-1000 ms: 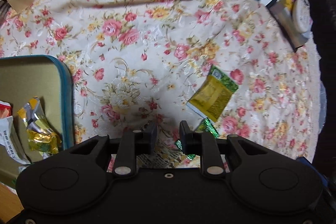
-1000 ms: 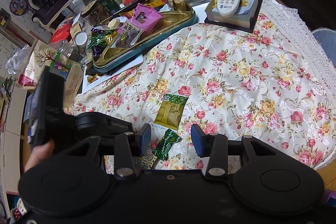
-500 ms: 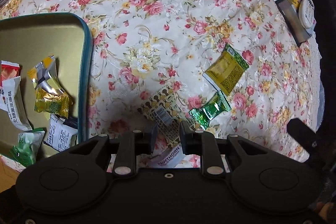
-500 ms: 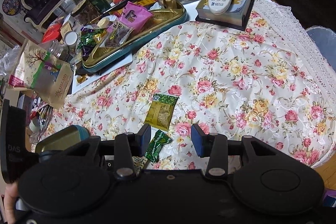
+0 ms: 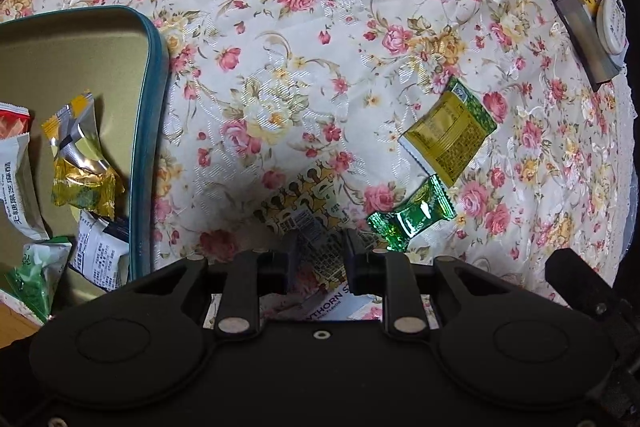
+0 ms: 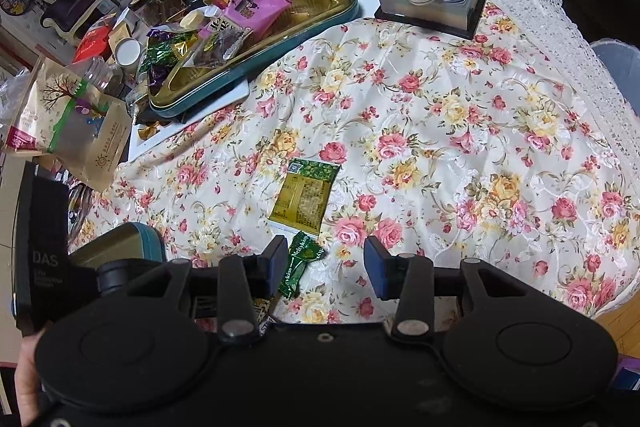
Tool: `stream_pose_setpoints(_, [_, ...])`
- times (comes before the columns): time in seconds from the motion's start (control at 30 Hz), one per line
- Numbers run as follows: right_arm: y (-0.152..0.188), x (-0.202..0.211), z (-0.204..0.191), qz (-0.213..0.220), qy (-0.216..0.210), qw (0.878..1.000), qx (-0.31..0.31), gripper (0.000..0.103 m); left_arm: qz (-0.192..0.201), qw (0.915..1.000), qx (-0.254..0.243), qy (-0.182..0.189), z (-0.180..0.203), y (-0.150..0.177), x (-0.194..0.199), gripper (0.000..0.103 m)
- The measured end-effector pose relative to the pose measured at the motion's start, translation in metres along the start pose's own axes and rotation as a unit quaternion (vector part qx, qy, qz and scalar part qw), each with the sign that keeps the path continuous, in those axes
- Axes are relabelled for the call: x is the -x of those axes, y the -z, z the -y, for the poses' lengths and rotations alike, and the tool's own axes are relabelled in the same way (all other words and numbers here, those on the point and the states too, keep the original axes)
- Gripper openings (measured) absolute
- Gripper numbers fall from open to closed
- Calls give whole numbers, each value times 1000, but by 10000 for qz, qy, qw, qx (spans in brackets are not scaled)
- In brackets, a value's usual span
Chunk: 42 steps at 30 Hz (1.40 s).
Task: Organize snacks
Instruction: 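Close the left gripper on the beige patterned packet and lift it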
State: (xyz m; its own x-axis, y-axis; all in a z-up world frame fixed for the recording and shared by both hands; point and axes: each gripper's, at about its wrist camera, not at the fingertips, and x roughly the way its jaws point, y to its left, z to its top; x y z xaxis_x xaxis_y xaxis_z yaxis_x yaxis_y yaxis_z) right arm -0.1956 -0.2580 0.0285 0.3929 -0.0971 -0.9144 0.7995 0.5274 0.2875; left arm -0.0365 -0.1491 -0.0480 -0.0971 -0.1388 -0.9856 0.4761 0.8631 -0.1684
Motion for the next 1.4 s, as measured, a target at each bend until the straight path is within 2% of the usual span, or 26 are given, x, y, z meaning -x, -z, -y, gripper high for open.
stream_pose_setpoints(0.03, [0,0,0,-6,-6,10000,5,45,5,10000,13,-37,0,1,0,36])
stream_pose_setpoints(0.17, [2,-1,-3,-43,-34,10000,63,45,16,10000,75,-58,0,3,-2,37])
stream_pose_setpoints(0.33, [4,-4,-5,-91,-17,9999,128,45,104,9999,50,64,5,1,-6,40])
stream_pose_setpoints(0.87, [1,-2,6,-50,-4,10000,-3,45,468,9955,393,728,5,-10,-1,41])
stream_pose_setpoints(1.17, [4,-3,4,-102,-41,9999,36,45,623,9977,219,168,20,-8,-3,41])
stream_pose_setpoints(1.23, [4,-4,4,-114,-46,9999,32,45,563,9982,196,50,20,-8,-6,48])
stream_pose_setpoints(1.4, [4,-7,3,-148,-39,9999,26,45,404,9989,240,-63,21,-8,-12,51])
